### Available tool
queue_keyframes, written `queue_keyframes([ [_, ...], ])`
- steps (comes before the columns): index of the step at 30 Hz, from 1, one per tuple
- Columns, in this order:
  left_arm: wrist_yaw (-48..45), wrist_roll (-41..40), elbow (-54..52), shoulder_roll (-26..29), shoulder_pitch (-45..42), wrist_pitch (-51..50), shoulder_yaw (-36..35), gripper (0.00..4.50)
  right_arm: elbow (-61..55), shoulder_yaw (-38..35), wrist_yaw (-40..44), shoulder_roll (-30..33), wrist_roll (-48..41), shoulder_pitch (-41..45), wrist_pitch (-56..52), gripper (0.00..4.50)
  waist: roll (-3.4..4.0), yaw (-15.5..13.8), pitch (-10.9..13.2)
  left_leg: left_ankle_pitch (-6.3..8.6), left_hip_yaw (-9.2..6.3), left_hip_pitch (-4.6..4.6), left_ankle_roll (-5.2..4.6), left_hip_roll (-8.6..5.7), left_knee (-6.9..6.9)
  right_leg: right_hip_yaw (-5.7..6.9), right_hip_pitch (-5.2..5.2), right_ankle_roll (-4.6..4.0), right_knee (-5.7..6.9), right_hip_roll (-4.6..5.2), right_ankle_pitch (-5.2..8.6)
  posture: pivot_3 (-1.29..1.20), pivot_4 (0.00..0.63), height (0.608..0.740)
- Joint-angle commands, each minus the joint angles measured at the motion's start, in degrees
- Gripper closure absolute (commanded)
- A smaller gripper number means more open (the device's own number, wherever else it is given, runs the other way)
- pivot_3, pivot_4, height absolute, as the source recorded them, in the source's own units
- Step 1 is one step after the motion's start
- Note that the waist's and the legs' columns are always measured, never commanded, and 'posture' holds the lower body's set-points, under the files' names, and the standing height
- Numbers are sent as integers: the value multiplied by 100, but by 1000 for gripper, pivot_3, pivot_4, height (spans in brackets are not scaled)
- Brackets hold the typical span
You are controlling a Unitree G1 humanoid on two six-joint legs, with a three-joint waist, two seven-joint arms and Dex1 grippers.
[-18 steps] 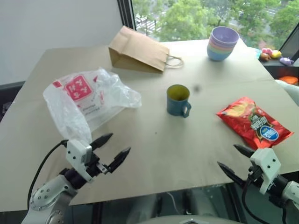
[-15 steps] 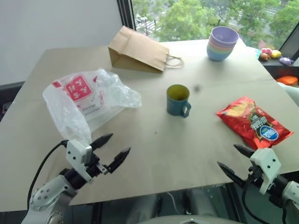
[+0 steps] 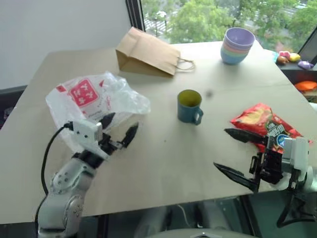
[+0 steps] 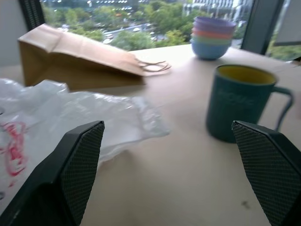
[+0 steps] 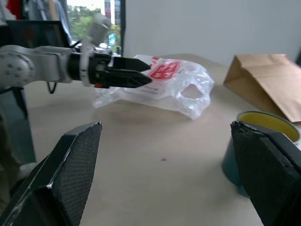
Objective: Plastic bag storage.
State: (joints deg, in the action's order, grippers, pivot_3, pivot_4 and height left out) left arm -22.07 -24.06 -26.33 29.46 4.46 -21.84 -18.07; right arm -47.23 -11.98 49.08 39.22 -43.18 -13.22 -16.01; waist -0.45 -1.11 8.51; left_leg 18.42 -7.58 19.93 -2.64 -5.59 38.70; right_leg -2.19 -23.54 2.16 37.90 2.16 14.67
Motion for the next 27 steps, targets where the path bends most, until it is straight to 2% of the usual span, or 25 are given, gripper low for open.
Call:
queue_keyframes([
  [1,23,191,282,282,-247,-82,-194,0,-285,109,-55,19,-62,7,-9,52,0,3,0,0,0,0,0,0,-1,-1,0,0,-3,0,0,0,150,740],
  [5,-169,1049,1446,941,-747,320,145,0,-405,212,-208,-47,-110,36,-2,52,-2,-1,0,1,2,4,-3,-7,-10,-5,-2,0,-17,6,0,0,150,740],
  [9,-212,1668,2483,1255,-1277,747,523,0,-320,313,-313,-112,-87,221,16,52,-3,8,0,1,2,2,-2,-7,-14,-7,-4,0,-17,7,0,0,150,740],
  [16,-377,2273,3338,1387,-1784,1320,967,0,-313,500,-613,-320,-245,659,-63,52,-8,26,3,1,3,6,-2,-7,-20,-9,-15,0,-15,7,0,0,150,740],
  [27,-426,3005,4145,1554,-1894,1975,1358,0,-329,791,-705,-452,-34,862,-4,52,-10,26,3,0,4,6,-2,-7,-22,-10,-17,0,-12,7,0,0,150,740],
])
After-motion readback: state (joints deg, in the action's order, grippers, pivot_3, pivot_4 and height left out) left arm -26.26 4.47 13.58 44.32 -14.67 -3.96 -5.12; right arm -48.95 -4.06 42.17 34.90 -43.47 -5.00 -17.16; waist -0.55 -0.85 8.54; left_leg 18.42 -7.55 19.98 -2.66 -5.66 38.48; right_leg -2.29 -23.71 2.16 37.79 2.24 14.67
